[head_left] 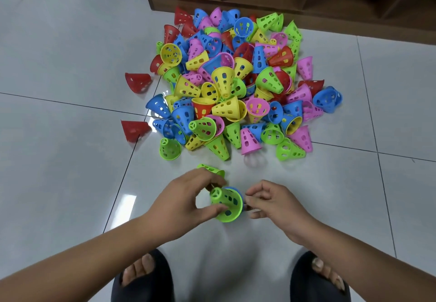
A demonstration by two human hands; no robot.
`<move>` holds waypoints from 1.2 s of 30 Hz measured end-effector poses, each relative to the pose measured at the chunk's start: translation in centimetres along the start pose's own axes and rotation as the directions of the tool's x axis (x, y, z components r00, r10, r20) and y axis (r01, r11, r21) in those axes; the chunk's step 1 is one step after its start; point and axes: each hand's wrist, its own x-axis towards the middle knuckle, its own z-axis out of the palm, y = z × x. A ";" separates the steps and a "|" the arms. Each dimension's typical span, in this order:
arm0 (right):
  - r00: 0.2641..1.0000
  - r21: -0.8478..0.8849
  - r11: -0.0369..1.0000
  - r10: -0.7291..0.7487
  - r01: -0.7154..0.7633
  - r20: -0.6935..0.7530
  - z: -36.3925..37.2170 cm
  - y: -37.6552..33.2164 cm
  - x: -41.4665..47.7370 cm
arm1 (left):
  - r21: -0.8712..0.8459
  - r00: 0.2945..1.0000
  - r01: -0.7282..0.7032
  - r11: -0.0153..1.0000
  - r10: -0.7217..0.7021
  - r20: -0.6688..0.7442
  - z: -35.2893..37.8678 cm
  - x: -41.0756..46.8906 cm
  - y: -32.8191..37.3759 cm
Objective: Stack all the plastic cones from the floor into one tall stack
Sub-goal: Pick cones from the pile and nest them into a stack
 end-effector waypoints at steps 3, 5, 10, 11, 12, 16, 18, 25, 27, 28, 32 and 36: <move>0.997 -0.140 0.990 -0.033 0.023 -0.073 -1.0 0.4 1.2 | -0.002 0.996 0.039 0.999 -0.039 0.080 1.0 -0.5 -1.2; 0.988 -0.247 0.967 -0.091 0.058 -0.123 -1.8 0.5 2.4 | -0.027 0.994 0.062 0.998 -0.059 0.096 1.0 -0.5 -1.7; 0.951 -0.604 0.775 -0.296 0.189 -0.083 -3.1 -1.5 5.7 | 0.036 0.994 0.099 0.994 -0.101 0.038 0.8 1.0 -4.1; 0.938 -0.649 0.729 -0.341 0.216 -0.070 -3.3 -2.0 6.4 | 0.071 0.994 0.098 0.993 -0.101 0.042 1.0 1.3 -4.9; 0.922 -0.690 0.682 -0.383 0.244 -0.053 -3.3 -2.6 7.0 | 0.108 0.994 0.091 0.990 -0.098 0.054 1.2 1.6 -5.6; 0.856 -0.839 0.456 -0.516 0.298 0.024 -3.5 -3.9 8.8 | 0.190 0.990 0.041 0.981 -0.066 0.126 1.9 2.4 -7.5; 0.835 -0.888 0.357 -0.548 0.288 0.051 -3.4 -4.2 9.2 | 0.241 0.985 0.009 0.971 -0.051 0.167 2.4 2.6 -8.3; 0.860 -0.866 0.438 -0.510 0.241 -0.018 -3.1 -3.4 9.7 | 0.342 0.963 0.021 0.940 -0.111 0.247 3.4 1.8 -10.8; 0.883 -0.782 0.574 -0.464 0.244 -0.065 -3.1 -3.0 9.5 | 0.299 0.962 0.088 0.950 -0.159 0.222 3.5 1.4 -11.1; 0.894 -0.737 0.632 -0.440 0.240 -0.086 -3.0 -2.9 9.4 | 0.264 0.961 0.131 0.956 -0.189 0.204 3.6 1.2 -11.2; 0.912 -0.597 0.778 -0.367 0.193 -0.183 -3.0 -2.3 8.8 | 0.160 0.947 0.283 0.946 -0.301 0.108 4.3 0.0 -11.6; 0.896 -0.497 0.851 -0.345 0.171 -0.281 -3.4 -1.4 7.8 | 0.064 0.929 0.355 0.933 -0.360 0.087 4.5 -0.9 -11.3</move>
